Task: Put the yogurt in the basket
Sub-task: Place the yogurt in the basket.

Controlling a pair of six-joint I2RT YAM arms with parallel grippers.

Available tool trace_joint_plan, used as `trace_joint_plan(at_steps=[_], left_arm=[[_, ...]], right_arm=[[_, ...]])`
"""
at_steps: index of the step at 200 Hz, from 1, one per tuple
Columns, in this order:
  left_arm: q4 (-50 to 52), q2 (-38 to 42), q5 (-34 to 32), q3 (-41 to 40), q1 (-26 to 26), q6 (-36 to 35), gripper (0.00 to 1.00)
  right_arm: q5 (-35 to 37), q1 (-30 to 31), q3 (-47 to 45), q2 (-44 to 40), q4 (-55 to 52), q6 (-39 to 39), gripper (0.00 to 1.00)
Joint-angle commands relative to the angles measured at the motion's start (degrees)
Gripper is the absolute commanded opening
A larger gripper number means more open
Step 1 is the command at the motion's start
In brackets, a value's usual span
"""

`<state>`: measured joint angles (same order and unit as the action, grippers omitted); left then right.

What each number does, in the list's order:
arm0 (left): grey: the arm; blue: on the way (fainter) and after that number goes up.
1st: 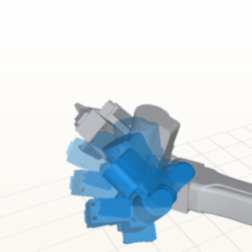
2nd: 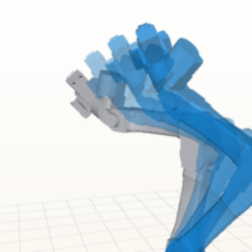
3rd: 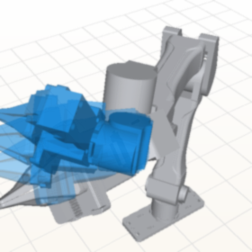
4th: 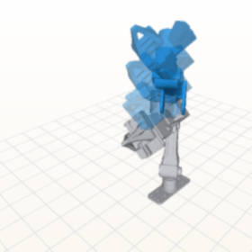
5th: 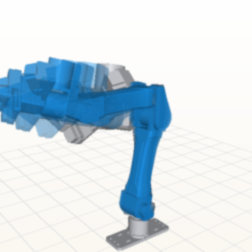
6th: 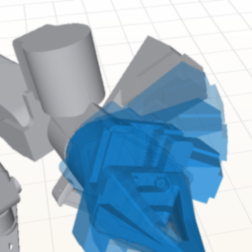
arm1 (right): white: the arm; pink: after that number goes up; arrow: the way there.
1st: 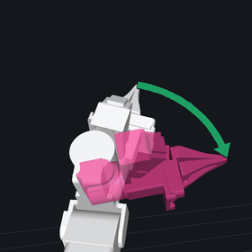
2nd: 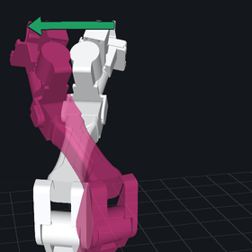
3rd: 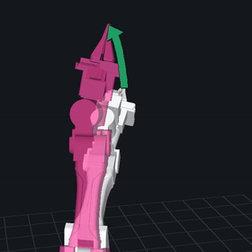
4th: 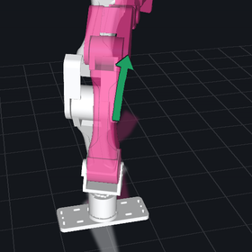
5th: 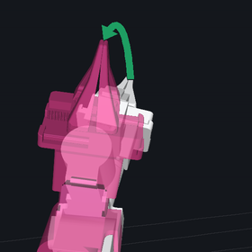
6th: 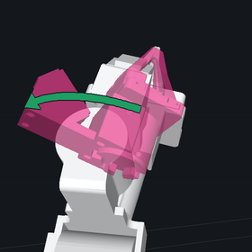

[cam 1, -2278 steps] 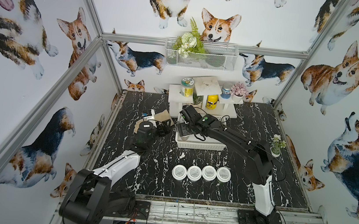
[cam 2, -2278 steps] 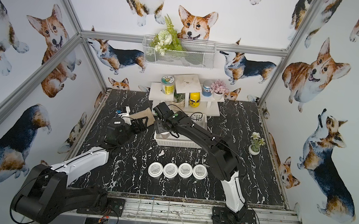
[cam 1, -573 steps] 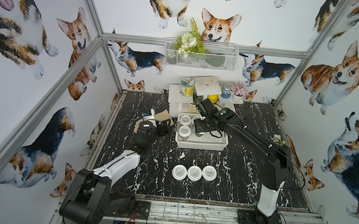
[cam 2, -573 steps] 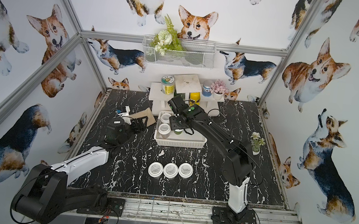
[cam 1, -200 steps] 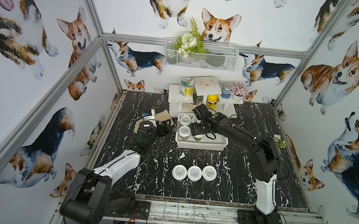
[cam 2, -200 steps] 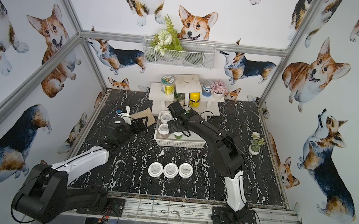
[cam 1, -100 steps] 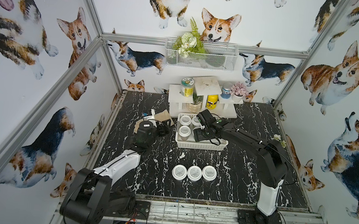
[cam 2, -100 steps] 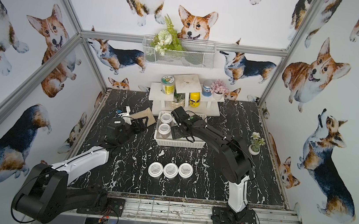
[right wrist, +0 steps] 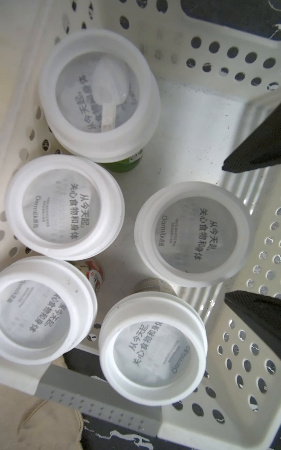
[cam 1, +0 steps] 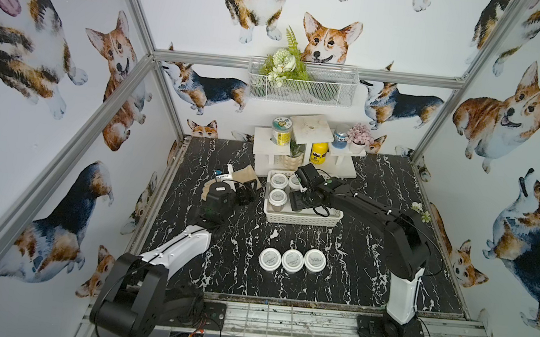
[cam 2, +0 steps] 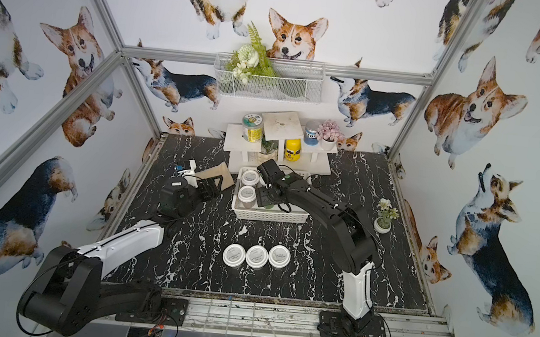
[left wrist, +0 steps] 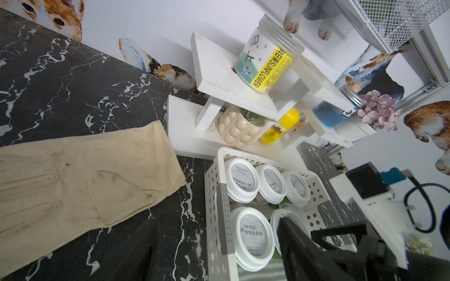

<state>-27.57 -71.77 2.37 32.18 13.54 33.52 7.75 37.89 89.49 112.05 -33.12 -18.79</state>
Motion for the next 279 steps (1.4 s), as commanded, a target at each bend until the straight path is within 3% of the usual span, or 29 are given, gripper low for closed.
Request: trace_joint_plan(at_steps=[1,182,232,279], left_arm=[[-1.37,-0.13,0.35,0.41,-0.02,-0.21,0.81],[-1.26,-0.32,0.44,0.69,-0.02,-0.25,0.81],[-1.1,-0.39,0.43,0.71,-0.01,-0.23,0.81],[-1.07,-0.43,0.44,0.77,-0.01,-0.29,0.81]], right_arm=[[-0.98,0.07,0.68,0.49,1.92,0.68,0.82],[-2.45,0.01,2.53,2.48,2.89,0.5,0.81],[-2.31,0.02,1.94,-0.88,2.71,0.31,0.83],[0.26,0.02,-3.28,-10.12,3.98,-0.24,0.84]])
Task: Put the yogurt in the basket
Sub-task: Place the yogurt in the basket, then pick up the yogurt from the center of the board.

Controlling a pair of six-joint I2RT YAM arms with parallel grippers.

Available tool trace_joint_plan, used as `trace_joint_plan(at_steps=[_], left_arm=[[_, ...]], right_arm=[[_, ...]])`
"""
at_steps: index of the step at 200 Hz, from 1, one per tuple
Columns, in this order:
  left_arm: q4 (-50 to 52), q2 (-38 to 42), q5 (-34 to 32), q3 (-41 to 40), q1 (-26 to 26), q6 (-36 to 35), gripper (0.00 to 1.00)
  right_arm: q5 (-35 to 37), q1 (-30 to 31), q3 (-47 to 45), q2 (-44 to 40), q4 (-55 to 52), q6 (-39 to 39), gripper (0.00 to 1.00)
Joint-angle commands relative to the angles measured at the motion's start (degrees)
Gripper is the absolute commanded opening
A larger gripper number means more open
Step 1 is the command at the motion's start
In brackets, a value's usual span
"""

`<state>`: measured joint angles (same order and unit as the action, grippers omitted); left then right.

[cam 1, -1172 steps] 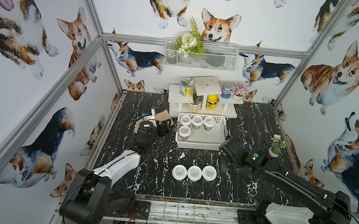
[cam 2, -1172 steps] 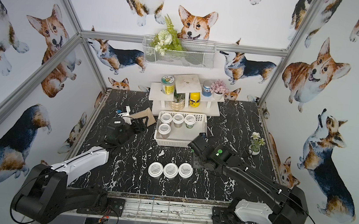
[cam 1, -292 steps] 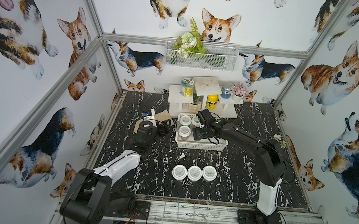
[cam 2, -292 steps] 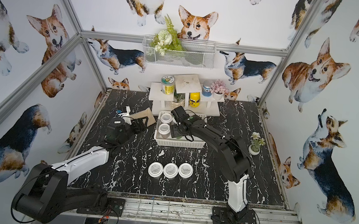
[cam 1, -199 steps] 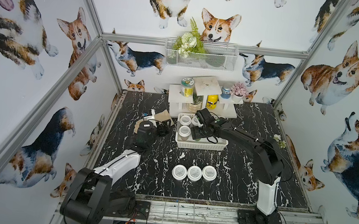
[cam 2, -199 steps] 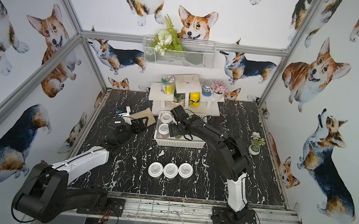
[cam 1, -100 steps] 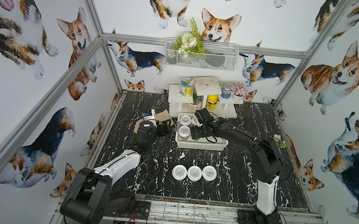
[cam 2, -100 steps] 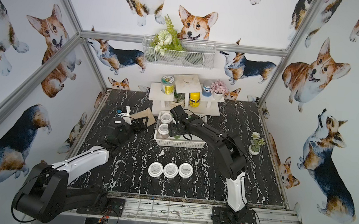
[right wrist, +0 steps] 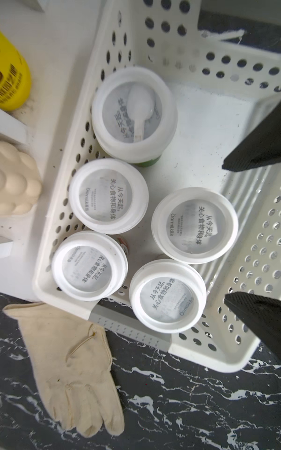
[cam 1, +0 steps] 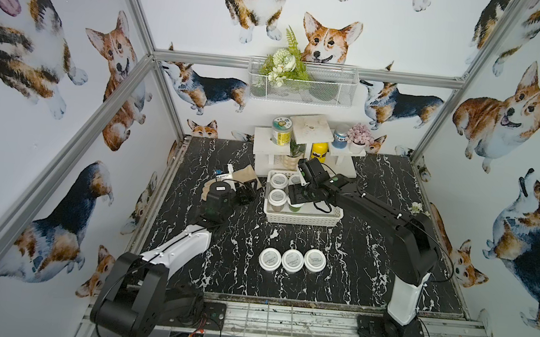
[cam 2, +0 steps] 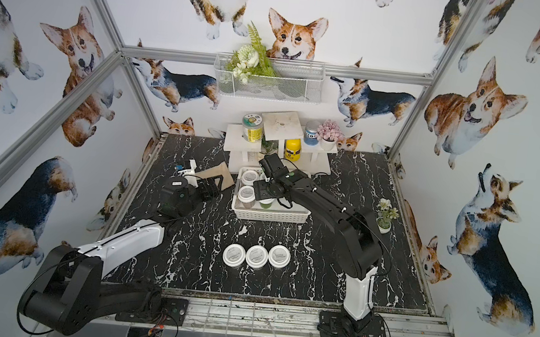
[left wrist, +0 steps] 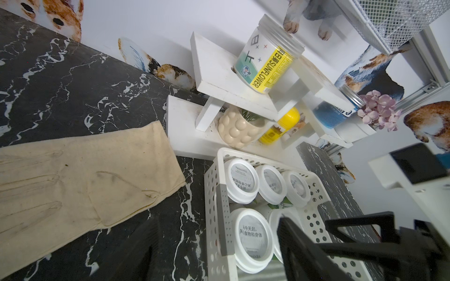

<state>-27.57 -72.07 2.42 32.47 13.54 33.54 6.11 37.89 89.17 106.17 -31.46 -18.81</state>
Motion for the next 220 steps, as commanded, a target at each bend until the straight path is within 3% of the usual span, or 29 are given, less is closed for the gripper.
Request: trace_joint_plan(at_steps=[1,60,114,165,178,184,220], left_arm=[[-1.07,-0.1,0.4,0.49,-0.05,-0.31,0.81],[-1.01,-0.25,0.31,0.58,-0.04,-0.37,0.81],[-0.98,-0.17,0.15,0.53,0.03,-0.36,0.81],[-0.79,-0.26,0.05,0.62,0.09,-0.4,0.81],[-0.69,-0.3,0.05,0.75,0.08,-0.39,0.81],[-0.62,-0.29,0.05,0.68,0.08,-0.4,0.81],[-0.62,-0.34,-0.09,0.75,0.08,-0.39,0.81]], right_arm=[[1.98,0.01,-3.3,-4.58,2.48,-0.24,0.84],[4.35,0.01,-22.29,-22.29,7.82,-2.15,0.81],[2.24,0.12,-42.37,-40.53,16.29,-6.55,0.83],[6.12,0.17,-48.05,-53.36,19.32,-4.97,0.84],[7.44,0.17,-48.71,-54.45,21.03,-4.27,0.86],[7.86,0.17,-49.03,-54.49,21.85,-4.02,1.0],[7.73,0.17,-50.22,-54.45,22.9,-4.11,1.0]])
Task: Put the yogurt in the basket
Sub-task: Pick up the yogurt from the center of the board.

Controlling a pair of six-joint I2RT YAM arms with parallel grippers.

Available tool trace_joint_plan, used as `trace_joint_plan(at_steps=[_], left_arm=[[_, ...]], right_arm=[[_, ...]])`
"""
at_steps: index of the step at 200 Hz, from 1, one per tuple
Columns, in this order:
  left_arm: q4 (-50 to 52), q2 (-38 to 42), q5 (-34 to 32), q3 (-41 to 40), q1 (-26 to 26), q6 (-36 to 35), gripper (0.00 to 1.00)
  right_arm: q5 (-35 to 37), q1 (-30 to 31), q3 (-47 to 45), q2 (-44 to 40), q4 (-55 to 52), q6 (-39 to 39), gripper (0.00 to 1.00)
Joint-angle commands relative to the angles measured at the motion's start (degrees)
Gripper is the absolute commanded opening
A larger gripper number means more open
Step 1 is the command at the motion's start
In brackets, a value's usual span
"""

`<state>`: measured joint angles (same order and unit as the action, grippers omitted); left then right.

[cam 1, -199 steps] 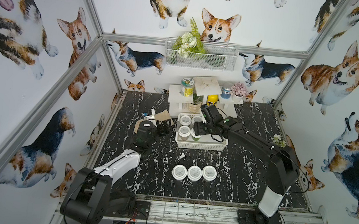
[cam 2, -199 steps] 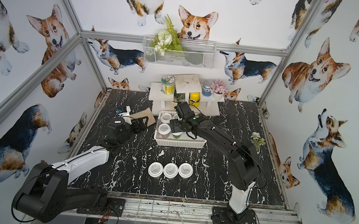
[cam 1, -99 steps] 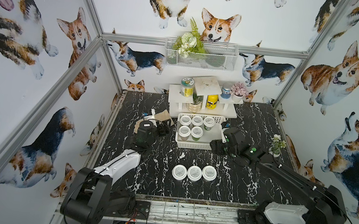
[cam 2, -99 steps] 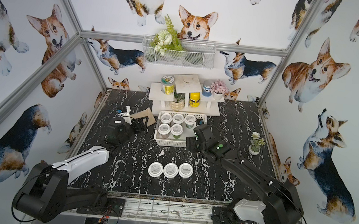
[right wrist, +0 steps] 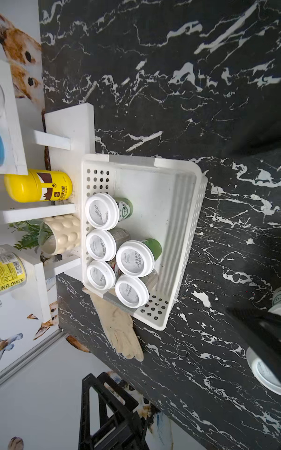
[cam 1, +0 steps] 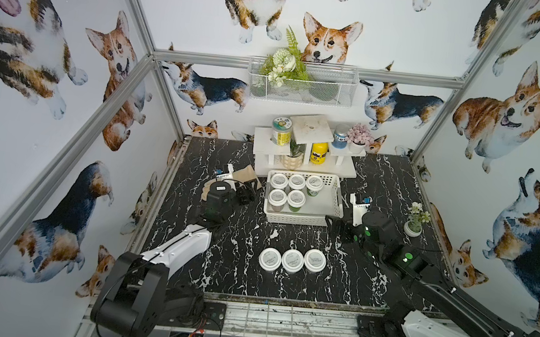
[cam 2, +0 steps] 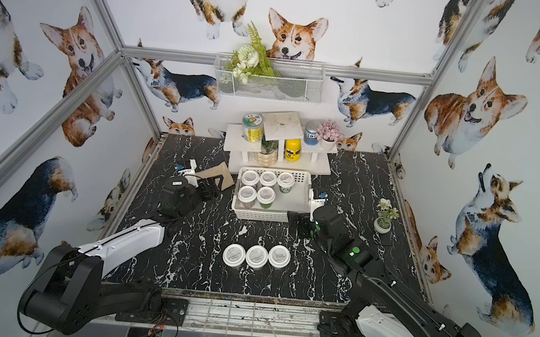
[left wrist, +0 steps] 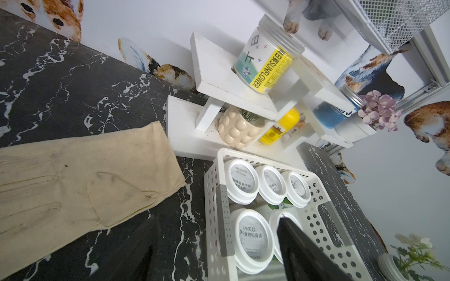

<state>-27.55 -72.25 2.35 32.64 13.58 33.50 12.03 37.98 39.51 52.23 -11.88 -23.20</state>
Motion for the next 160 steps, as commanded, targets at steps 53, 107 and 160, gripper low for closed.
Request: trace_joint_plan(at_steps=[53,107,160], left_arm=[[-0.68,0.02,0.01,0.44,0.04,-0.31,0.81],[-0.65,0.28,0.02,0.32,0.04,-0.16,0.81],[-0.76,0.33,0.14,0.31,0.04,-0.18,0.81]], right_arm=[[4.41,0.96,-4.65,-7.55,4.67,-1.64,1.0],[9.31,9.09,3.01,1.48,-5.48,-5.64,1.0],[6.17,12.21,3.32,3.4,-11.71,-9.15,1.0]])
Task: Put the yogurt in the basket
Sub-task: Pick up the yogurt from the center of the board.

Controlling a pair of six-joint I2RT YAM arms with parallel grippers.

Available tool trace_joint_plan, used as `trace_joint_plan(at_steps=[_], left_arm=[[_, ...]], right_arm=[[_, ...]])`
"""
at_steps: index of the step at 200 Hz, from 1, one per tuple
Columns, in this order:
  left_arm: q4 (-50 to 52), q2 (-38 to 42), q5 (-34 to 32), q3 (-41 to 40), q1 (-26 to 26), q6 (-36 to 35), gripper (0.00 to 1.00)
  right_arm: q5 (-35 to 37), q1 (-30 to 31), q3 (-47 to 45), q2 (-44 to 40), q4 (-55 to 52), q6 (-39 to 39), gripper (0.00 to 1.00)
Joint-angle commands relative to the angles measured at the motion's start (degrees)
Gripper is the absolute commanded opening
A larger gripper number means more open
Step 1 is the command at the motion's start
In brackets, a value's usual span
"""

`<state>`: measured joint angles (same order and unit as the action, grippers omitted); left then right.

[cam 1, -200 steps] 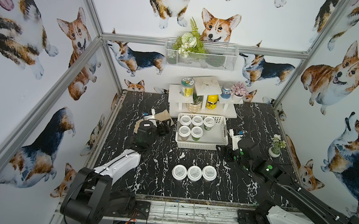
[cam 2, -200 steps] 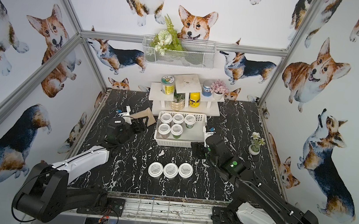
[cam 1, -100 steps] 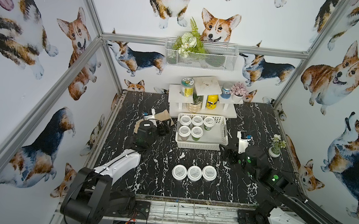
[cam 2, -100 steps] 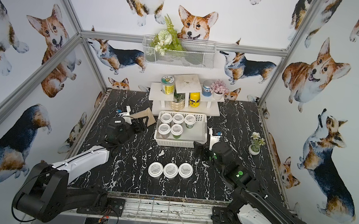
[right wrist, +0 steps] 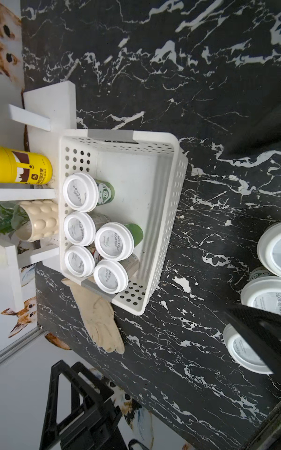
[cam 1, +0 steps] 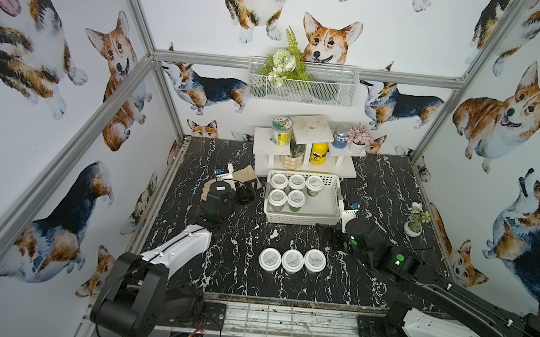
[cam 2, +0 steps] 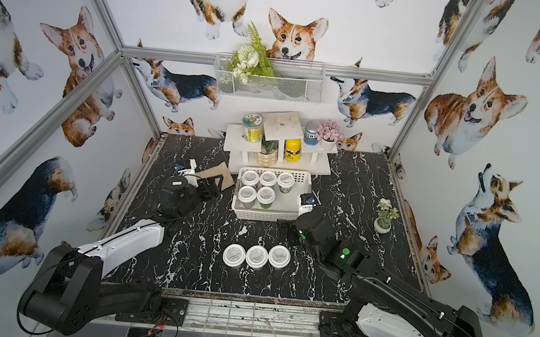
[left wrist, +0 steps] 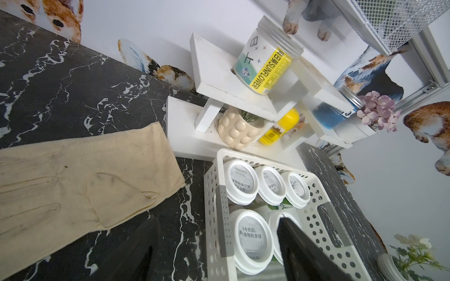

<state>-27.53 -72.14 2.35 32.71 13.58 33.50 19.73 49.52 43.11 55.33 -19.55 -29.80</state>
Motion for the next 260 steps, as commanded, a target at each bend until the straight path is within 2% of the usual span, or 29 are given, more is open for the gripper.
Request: trace_joint_plan(at_steps=[1,85,162,260], left_arm=[[-0.78,0.23,0.12,0.25,0.04,-0.18,0.81],[-0.85,0.02,0.19,0.32,0.04,-0.12,0.81],[-0.85,0.16,0.11,0.17,0.04,-0.12,0.81],[-1.02,0.27,0.11,0.07,0.04,-0.04,0.81]], right_arm=[[-1.57,0.71,-0.25,0.34,-4.15,-2.68,1.0],[-2.92,8.96,-0.49,4.71,-10.59,-7.95,0.96],[-6.1,9.7,0.42,11.42,-11.41,-8.08,0.87],[-4.22,10.55,2.49,14.72,-13.71,-9.23,0.86]])
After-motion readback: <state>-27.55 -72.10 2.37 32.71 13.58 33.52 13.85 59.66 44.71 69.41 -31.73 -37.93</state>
